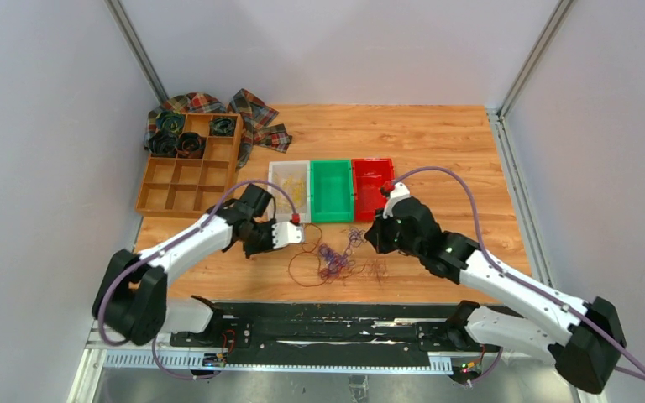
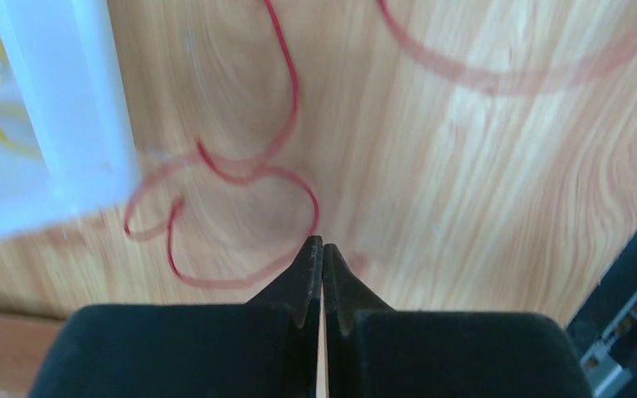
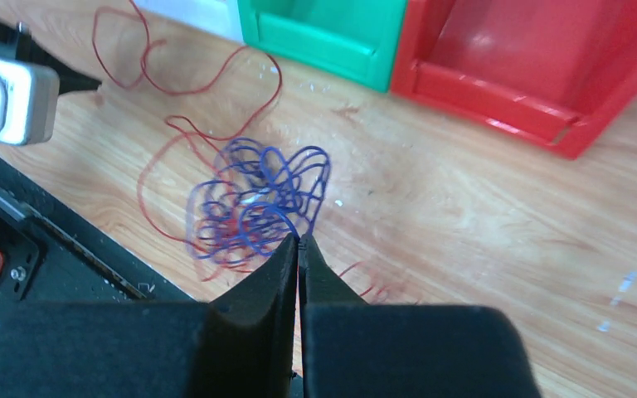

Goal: Untangle the cables
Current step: Untie the cable.

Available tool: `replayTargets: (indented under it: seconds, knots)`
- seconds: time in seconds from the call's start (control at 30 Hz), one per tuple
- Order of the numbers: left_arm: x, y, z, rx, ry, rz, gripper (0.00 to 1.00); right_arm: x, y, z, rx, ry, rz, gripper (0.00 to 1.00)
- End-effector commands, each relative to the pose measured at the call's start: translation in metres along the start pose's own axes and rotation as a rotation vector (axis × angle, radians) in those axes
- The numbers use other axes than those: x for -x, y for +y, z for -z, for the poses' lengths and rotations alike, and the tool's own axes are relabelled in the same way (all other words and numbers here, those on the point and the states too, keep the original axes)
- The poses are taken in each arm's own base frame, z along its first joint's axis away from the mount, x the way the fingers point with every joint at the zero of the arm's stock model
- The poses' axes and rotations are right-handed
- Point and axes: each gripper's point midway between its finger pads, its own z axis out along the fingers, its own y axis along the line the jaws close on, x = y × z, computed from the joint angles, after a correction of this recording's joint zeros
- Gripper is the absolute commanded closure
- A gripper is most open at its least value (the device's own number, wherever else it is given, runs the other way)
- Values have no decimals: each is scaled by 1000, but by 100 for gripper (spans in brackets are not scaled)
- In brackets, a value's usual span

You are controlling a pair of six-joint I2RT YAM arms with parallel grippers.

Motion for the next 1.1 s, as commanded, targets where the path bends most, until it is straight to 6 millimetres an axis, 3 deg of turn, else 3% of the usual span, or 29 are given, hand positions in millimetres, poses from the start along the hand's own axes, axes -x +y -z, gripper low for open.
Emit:
replayTargets:
  seconds: [0.0, 0.07, 0.13, 0.23, 0.37, 0.47, 0.53, 0.63, 0.87, 1.07]
  knots:
    - [-38, -19, 25, 20, 69, -49, 99, 30, -16, 26, -52, -129, 24, 99]
    - [-44, -27, 41, 37, 70, -68, 97, 43, -6, 38, 0, -177, 33, 100]
    - [-35, -29, 64, 74, 25, -78, 84, 56, 12, 48, 88, -213, 44, 99]
    - [6, -21, 116, 152, -126, -96, 47, 72, 49, 58, 265, -240, 55, 99]
    - [72, -9, 179, 193, -381, -69, 38, 83, 89, 62, 465, -228, 64, 99]
    - [117, -11, 207, 109, -554, -14, 28, 90, 113, 63, 579, -223, 65, 99]
    - [136, -14, 210, 22, -615, 19, 17, 94, 124, 59, 608, -217, 67, 99]
    - [154, -22, 207, -75, -662, 14, 19, 102, 142, 60, 675, -223, 78, 99]
    - [191, -31, 197, -113, -729, -38, 29, 107, 174, 54, 754, -199, 122, 99]
    - [192, -27, 187, -100, -711, -48, 55, 107, 184, 55, 785, -197, 128, 99]
